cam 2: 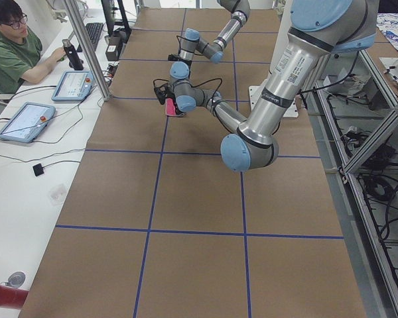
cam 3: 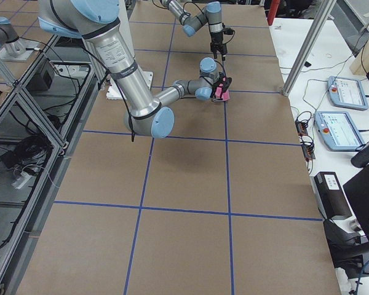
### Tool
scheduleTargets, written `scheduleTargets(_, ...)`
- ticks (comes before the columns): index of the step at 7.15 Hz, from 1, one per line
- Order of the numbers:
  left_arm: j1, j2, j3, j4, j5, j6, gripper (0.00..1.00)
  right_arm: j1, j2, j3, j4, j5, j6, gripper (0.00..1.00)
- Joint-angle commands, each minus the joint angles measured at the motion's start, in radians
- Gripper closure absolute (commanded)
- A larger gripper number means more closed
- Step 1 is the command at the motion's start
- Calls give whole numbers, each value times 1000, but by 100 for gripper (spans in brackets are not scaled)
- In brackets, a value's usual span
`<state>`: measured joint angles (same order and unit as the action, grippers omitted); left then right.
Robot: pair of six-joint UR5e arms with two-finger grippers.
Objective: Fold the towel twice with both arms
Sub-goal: 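Move the right gripper to the folded towel's corner nearest it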
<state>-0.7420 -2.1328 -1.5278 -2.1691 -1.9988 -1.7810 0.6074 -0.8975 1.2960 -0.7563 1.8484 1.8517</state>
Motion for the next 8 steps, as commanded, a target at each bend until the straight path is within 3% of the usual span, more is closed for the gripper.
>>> scheduleTargets(1,-2,1,0,0,0,0,0,0,6,-4,0,0,0,2)
scheduleTargets(8,-4,11,-2,-6,-2,0,0,17,74,-90,2,0,-2,2)
